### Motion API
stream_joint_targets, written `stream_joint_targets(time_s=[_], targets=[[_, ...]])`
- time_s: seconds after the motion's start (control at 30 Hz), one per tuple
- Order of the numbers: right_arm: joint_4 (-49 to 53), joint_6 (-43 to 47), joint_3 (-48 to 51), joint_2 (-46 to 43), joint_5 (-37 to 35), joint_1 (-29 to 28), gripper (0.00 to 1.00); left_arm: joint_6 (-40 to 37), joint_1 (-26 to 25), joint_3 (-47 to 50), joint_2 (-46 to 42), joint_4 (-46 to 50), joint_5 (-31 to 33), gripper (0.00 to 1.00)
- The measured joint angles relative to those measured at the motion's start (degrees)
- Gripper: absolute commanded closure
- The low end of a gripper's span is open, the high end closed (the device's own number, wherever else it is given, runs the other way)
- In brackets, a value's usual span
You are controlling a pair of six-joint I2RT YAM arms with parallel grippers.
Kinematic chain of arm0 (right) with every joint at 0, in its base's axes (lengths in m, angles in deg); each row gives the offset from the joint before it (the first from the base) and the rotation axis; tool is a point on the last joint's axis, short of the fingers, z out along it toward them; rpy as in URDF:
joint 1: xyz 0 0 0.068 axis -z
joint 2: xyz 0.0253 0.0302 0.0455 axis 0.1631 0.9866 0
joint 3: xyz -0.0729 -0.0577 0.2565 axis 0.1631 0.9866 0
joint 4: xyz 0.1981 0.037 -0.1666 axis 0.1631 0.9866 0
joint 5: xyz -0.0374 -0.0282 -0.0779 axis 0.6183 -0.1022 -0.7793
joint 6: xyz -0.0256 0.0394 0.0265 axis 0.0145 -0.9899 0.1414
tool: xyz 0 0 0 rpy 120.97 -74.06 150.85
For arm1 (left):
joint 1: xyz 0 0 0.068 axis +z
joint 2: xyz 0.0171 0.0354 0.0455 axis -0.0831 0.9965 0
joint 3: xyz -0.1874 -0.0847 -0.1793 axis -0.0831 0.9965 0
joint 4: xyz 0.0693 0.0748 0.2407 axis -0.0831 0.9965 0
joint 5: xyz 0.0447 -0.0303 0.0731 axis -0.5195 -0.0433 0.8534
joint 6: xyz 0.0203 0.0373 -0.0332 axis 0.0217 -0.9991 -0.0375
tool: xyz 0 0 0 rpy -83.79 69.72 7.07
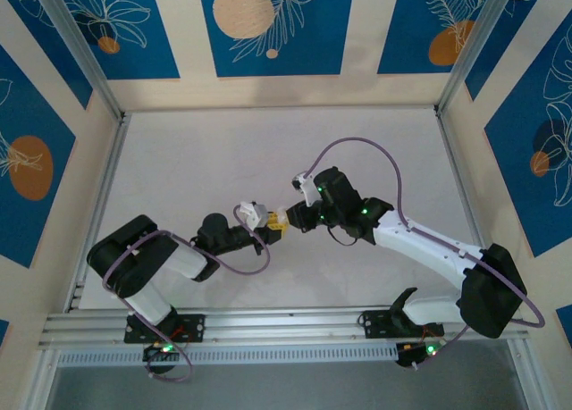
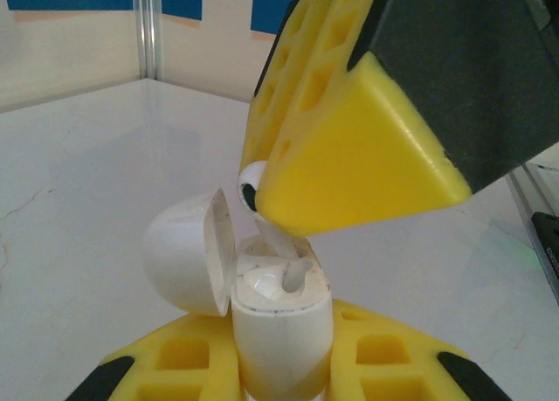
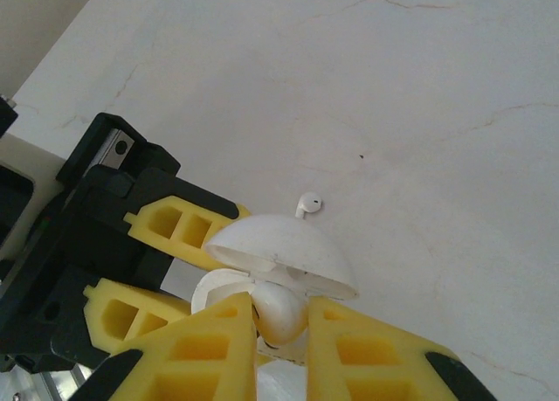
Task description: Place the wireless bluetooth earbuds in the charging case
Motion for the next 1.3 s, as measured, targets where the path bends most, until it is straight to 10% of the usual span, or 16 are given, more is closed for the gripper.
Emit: stream_joint_targets(time_s=[1.3], targets=[[0.1, 3.9, 1.9, -3.7, 13.5, 3.9, 0.76, -0.2, -0.1, 0.0, -3.4, 0.3, -2.3, 0.79]])
